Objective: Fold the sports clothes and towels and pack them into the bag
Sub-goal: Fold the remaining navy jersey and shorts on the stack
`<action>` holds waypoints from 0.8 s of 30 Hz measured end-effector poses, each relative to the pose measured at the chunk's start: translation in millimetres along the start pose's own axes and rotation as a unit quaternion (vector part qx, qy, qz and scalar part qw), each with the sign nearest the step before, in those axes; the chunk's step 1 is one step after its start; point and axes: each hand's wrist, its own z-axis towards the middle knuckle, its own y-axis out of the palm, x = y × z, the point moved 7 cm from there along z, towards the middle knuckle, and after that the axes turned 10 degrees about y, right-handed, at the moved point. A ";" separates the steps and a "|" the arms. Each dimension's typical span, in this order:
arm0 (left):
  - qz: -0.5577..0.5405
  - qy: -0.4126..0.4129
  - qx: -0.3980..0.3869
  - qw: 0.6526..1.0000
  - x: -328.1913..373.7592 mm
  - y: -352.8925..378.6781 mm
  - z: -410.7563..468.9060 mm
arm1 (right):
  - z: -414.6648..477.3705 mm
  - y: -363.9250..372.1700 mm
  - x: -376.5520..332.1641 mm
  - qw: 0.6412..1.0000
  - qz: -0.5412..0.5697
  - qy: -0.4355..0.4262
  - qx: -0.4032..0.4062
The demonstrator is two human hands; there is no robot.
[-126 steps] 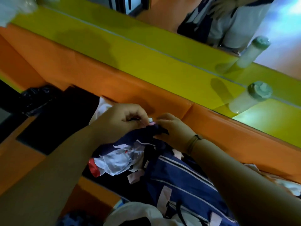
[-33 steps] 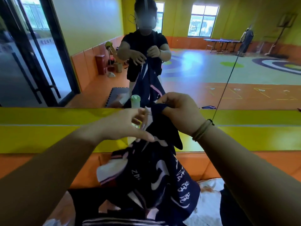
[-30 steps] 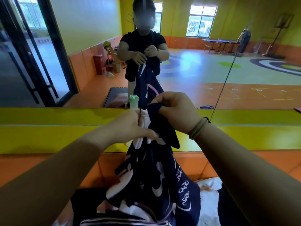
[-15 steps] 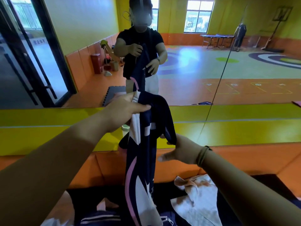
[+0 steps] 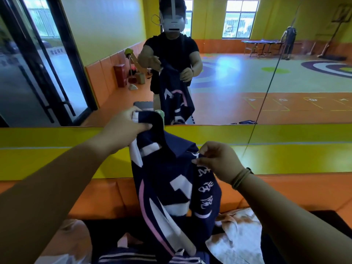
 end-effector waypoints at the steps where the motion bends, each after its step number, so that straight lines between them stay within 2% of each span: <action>1: 0.091 0.012 -0.010 0.996 -4.3 -2.7 0.7 | 0.7 -6.4 -4.2 1.000 -0.006 -0.011 0.018; 2: 0.148 0.019 -0.029 0.988 -7.3 -2.2 0.8 | 1.1 -11.3 -8.7 0.999 -0.015 -0.026 0.034; 4: 0.186 0.009 -0.111 0.976 -14.9 9.5 -1.5 | -0.5 -16.3 -20.3 0.995 -0.039 -0.062 0.061; 6: 0.178 -0.006 -0.215 0.960 -19.6 28.2 -7.4 | -2.8 -15.7 -29.5 0.990 -0.065 -0.097 0.075; 8: 0.119 0.000 -0.286 0.951 -16.5 48.8 -12.9 | -6.3 -13.7 -40.1 0.984 -0.081 -0.134 0.082; 12: -0.018 0.007 -0.333 0.943 -2.2 87.2 -18.8 | -15.8 -6.7 -61.6 0.972 -0.089 -0.205 0.079; 15: -0.030 0.024 -0.326 0.945 0.4 105.0 -18.3 | -20.3 -7.1 -63.5 0.970 -0.090 -0.216 0.060; 18: 0.000 0.062 -0.272 0.960 4.2 103.1 -10.7 | -16.1 -16.7 -43.6 0.985 -0.059 -0.155 0.045; 21: -0.031 0.081 -0.242 0.966 7.4 96.6 -6.0 | -8.7 -19.2 -5.9 0.998 -0.044 -0.036 -0.027; 24: -0.083 0.113 -0.244 0.959 18.8 92.9 -5.7 | -9.3 -9.9 29.0 0.989 -0.067 0.075 -0.106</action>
